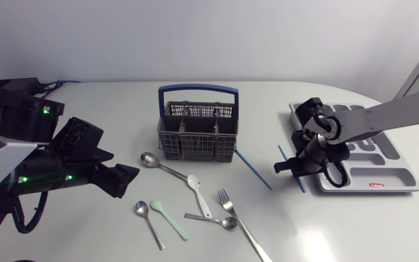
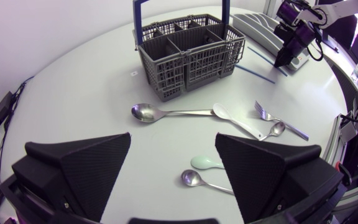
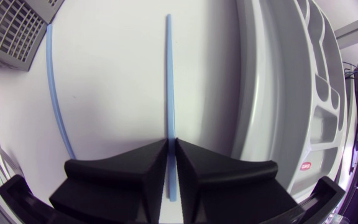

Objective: Unload the cutlery basket into the drawer organizer.

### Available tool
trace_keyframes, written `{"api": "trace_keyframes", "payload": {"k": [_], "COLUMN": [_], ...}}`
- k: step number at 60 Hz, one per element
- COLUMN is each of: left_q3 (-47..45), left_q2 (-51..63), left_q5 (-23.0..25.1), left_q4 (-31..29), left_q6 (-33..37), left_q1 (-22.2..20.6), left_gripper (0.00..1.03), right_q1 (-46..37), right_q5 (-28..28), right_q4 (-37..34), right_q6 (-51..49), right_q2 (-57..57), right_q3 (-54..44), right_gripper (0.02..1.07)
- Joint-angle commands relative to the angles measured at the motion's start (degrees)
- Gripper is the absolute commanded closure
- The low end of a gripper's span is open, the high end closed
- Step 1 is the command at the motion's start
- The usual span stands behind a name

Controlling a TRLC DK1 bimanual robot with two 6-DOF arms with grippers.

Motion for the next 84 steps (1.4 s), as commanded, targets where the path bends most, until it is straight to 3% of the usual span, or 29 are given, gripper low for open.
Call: {"api": "trace_keyframes", "payload": {"k": [1,17,27,34,43,52,67,71,73,74,78,81,84], "left_q3": [0.17,-0.10,-0.10,-0.27,-0.54,-1.06,-1.94,-2.64,-2.82,-2.82,-2.73,-2.73,-2.56], "left_q2": [0.60,0.51,0.60,0.69,0.69,0.86,2.62,2.97,3.67,4.64,6.31,6.84,7.37], "left_q5": [-0.41,-0.41,-0.41,-0.50,-0.50,-0.67,-2.34,-2.43,-3.05,-4.01,-5.77,-6.30,-6.82], "left_q4": [0.53,0.80,0.97,1.15,1.50,2.55,4.84,7.39,8.35,9.06,10.73,11.78,12.57], "left_q6": [0.83,0.74,0.74,0.74,0.74,0.83,1.71,3.29,3.82,4.52,5.31,6.01,6.28], "left_q1": [-0.47,-1.35,-1.70,-1.88,-2.49,-3.46,-6.80,-8.73,-9.79,-11.02,-13.13,-14.53,-15.85], "left_gripper": [0.08,0.08,0.08,0.08,0.08,0.08,0.08,0.08,0.08,0.08,0.08,0.08,0.08], "right_q1": [0.87,2.54,1.84,-3.87,-11.70,-17.14,-19.43,-19.43,-19.34,-19.34,-18.73,-17.32,-15.12], "right_q5": [-0.40,-1.80,-3.21,-4.61,-6.37,-6.64,-6.72,-6.72,-6.72,-6.72,-6.72,-7.16,-8.04], "right_q4": [0.24,2.52,-1.79,-4.69,-4.69,-0.12,3.75,4.01,4.01,4.01,4.19,4.28,4.63], "right_q6": [1.47,-0.46,-0.38,-1.61,-3.72,-5.12,-6.27,-6.53,-6.53,-6.70,-7.14,-8.20,-9.17], "right_q2": [1.77,-7.55,-16.87,-20.38,-16.69,-7.64,0.01,0.10,-0.43,-1.31,-3.68,-6.49,-10.10], "right_q3": [-1.65,-6.58,-5.70,-1.83,2.48,4.41,5.20,5.11,4.94,4.59,3.53,1.95,-0.25], "right_gripper": [1.00,1.01,1.01,1.01,1.01,1.00,0.98,0.83,0.72,0.60,0.43,0.35,0.33]}}
